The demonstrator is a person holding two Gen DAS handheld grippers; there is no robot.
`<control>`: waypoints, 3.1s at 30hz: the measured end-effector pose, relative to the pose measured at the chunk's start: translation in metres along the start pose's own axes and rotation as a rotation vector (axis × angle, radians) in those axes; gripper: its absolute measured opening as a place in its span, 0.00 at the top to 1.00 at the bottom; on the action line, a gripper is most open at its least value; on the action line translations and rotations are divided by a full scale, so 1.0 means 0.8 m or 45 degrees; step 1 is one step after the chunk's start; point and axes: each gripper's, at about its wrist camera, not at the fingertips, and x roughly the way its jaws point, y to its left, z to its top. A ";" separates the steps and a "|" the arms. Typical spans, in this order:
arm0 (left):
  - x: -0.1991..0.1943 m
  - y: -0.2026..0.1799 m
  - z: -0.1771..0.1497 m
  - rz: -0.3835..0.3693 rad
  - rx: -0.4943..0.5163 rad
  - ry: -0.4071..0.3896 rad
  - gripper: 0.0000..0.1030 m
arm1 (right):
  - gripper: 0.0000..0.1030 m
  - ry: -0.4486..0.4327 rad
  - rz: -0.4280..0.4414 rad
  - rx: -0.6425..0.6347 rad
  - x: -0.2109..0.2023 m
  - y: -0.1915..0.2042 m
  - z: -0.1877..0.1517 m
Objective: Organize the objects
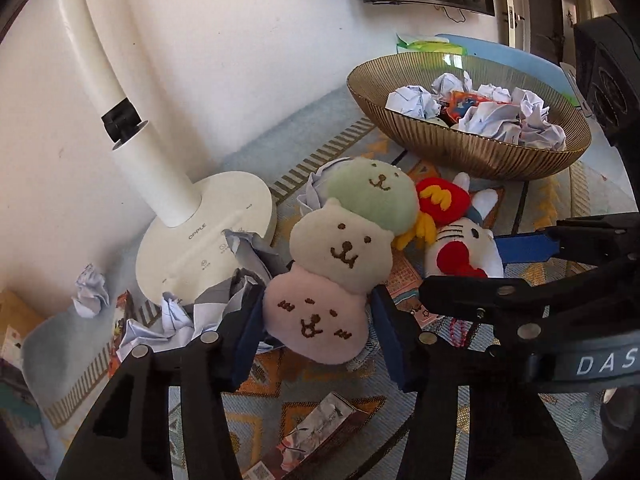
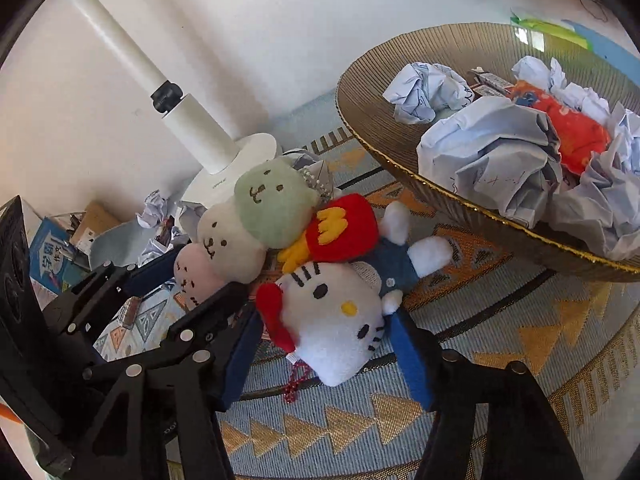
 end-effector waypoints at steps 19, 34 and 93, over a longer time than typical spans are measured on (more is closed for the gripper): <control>-0.168 -0.038 -0.178 0.022 -0.701 0.071 0.54 | 0.38 0.126 0.114 -0.780 -0.091 -0.008 -0.105; -0.171 -0.032 -0.219 -0.109 -0.938 -0.058 0.47 | 0.13 0.177 0.105 -0.717 -0.071 -0.032 -0.099; -0.188 0.013 -0.212 -0.462 -1.252 -0.238 0.64 | 0.12 0.186 0.251 -0.579 -0.078 -0.051 -0.089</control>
